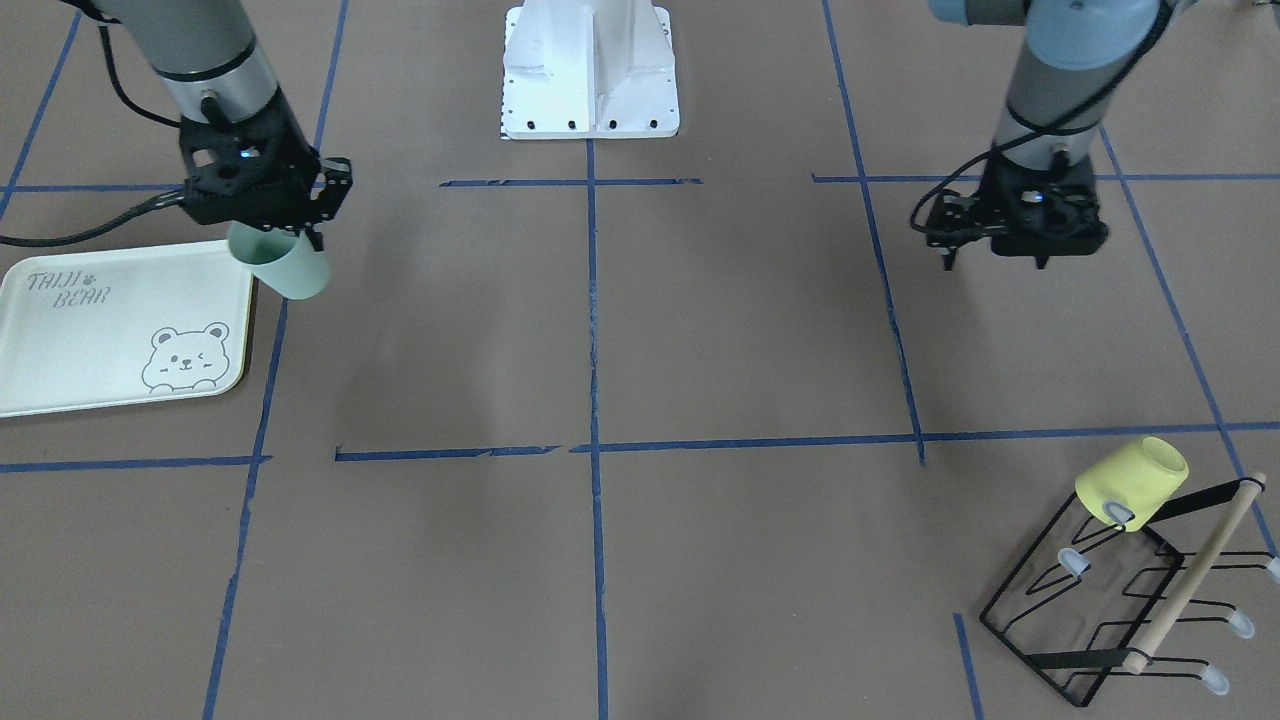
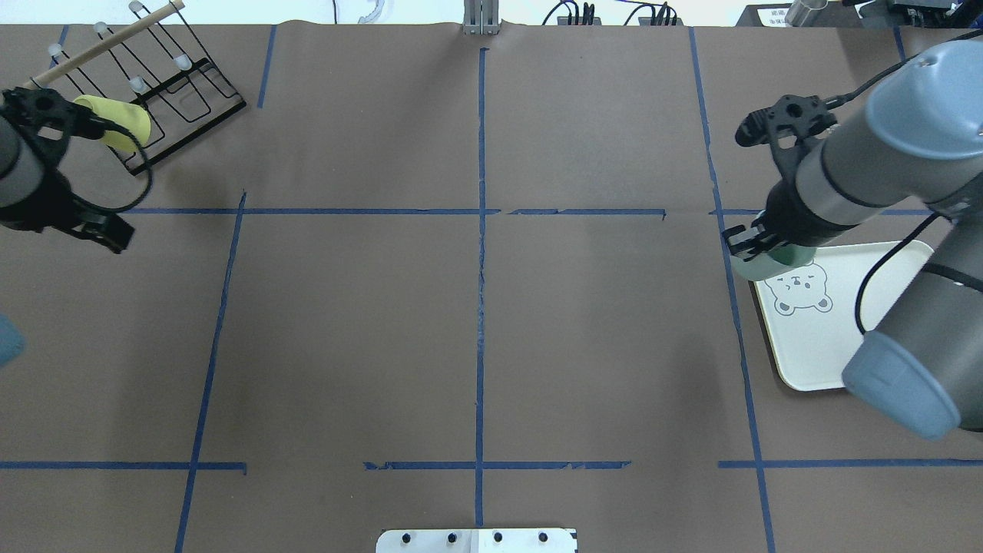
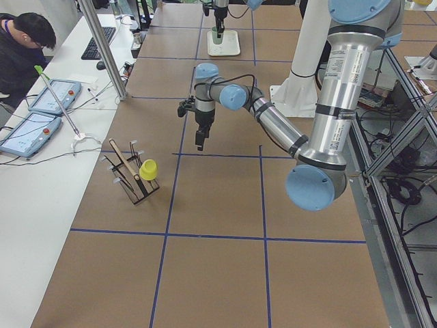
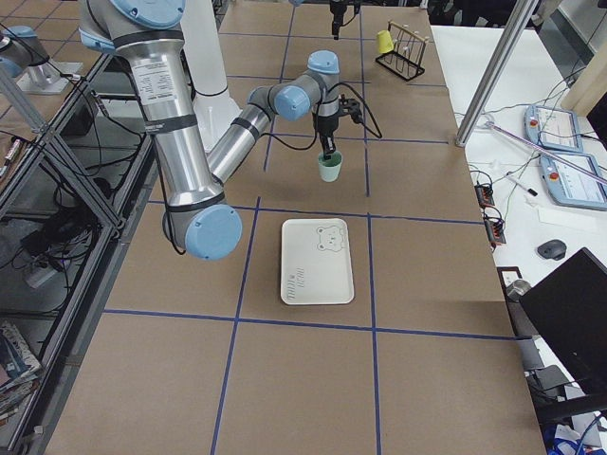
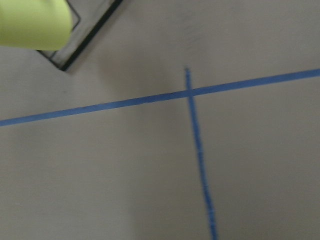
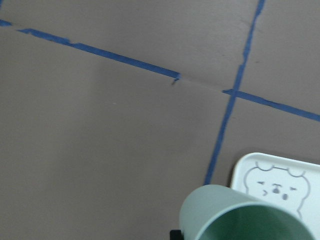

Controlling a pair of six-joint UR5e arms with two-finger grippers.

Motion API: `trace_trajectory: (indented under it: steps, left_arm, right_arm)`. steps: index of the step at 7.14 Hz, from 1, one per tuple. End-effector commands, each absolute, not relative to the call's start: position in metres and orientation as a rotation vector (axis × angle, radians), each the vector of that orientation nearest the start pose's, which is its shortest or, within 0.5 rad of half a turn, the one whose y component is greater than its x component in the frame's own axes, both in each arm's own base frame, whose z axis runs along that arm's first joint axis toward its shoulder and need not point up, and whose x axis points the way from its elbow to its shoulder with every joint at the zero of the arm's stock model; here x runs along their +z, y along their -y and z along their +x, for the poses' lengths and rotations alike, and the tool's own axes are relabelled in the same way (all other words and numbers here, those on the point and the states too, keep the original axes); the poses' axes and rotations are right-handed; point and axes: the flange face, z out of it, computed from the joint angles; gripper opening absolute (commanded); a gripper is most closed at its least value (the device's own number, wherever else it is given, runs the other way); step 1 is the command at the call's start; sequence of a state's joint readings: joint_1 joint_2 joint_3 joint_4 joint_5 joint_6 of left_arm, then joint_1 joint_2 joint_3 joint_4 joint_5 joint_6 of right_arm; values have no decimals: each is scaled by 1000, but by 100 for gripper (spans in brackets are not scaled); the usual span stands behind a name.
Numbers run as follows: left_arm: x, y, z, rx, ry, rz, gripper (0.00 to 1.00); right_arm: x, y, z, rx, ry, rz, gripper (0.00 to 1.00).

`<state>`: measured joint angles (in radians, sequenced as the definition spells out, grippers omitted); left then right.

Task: Left arm grabs green cup and hands to right arm on tray

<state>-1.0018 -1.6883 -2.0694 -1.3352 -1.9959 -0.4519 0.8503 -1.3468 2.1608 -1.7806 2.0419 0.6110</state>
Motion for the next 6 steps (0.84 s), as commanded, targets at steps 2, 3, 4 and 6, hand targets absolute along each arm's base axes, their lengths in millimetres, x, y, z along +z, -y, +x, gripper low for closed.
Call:
trace_trajectory:
  steps: [2,3,4,6]
  left_arm:
    - [545,438,0,198,-647,9,100]
    - [576,411,-38,232,-650,9,100]
    - [598,378,-66,182,-698,-7,100]
    - [615,335,-103,57,-792,7,100]
  right_arm:
    - [426,432,-135,-322,792,183,0]
    - [457,427,-120,-338,771,164,0]
    - [470,428,-120,-330,765,163,0]
    - [497,438,-125,-248,787,190,0]
